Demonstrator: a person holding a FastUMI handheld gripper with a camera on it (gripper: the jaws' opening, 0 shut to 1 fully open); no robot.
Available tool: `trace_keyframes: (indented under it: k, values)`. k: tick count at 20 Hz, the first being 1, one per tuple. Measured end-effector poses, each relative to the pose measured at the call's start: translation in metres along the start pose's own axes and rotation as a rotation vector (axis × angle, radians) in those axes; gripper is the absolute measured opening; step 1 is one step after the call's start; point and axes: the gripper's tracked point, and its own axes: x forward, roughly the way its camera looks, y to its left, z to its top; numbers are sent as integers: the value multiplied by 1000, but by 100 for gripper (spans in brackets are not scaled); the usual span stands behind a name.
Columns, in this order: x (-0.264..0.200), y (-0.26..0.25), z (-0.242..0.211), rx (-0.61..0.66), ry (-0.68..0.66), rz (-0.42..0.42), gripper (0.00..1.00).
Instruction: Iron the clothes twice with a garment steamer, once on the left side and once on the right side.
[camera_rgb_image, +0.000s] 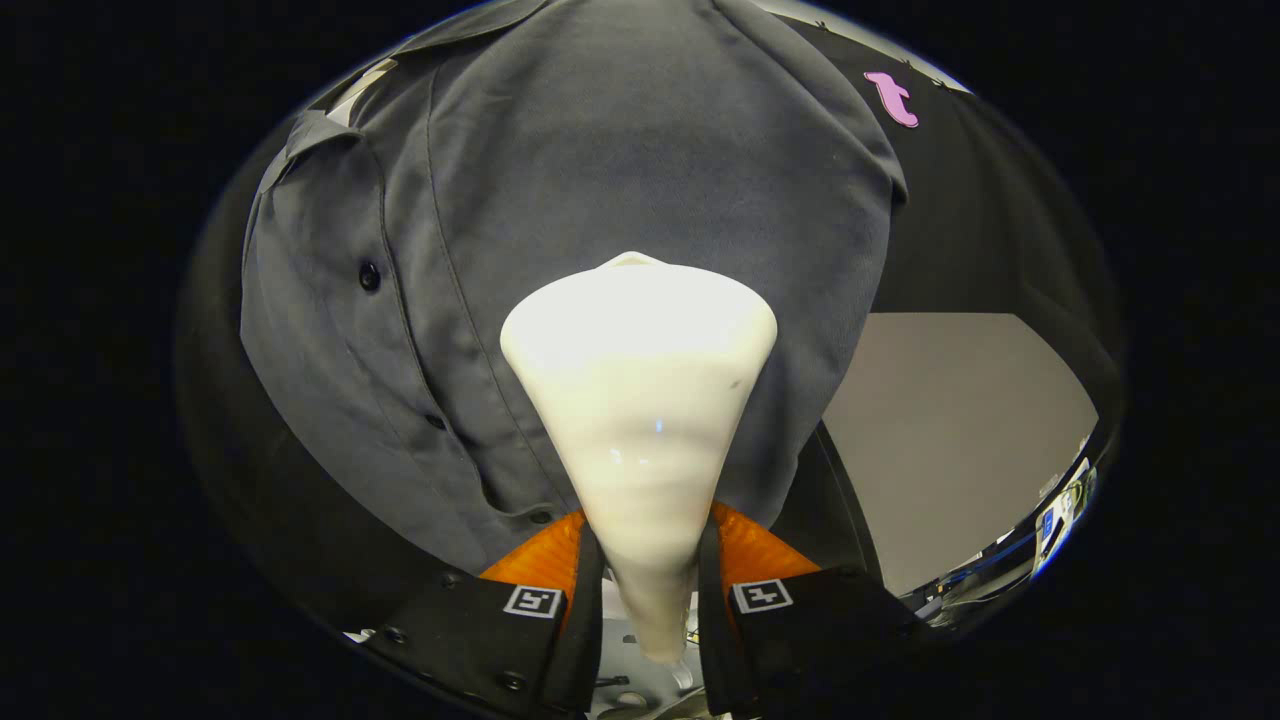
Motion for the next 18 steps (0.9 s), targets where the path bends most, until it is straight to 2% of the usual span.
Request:
trace_keyframes:
  k: [12, 18]
  values:
    - [33, -12, -63, -13, 90, -3, 48]
    - [39, -26, -80, -16, 123, -12, 48]
